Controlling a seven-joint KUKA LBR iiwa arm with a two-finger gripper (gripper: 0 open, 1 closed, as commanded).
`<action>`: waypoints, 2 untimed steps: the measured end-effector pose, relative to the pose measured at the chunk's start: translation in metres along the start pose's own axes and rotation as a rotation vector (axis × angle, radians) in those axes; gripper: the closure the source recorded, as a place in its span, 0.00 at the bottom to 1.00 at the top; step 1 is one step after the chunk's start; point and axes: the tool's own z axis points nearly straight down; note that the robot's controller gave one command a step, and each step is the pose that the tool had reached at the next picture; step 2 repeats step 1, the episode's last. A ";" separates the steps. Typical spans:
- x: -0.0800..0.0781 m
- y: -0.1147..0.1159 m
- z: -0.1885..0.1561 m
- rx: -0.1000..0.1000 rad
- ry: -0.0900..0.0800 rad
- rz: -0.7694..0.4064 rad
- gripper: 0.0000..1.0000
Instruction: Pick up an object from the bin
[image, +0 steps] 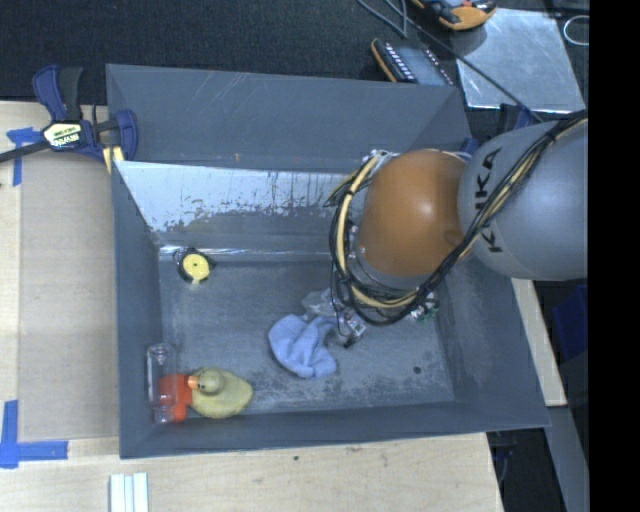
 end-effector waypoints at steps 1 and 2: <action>-0.002 -0.001 -0.024 0.004 -0.006 0.000 1.00; -0.002 -0.001 -0.024 0.004 -0.006 0.000 1.00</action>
Offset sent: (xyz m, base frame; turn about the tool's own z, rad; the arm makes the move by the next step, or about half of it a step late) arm 0.0001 0.0001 0.0011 0.0000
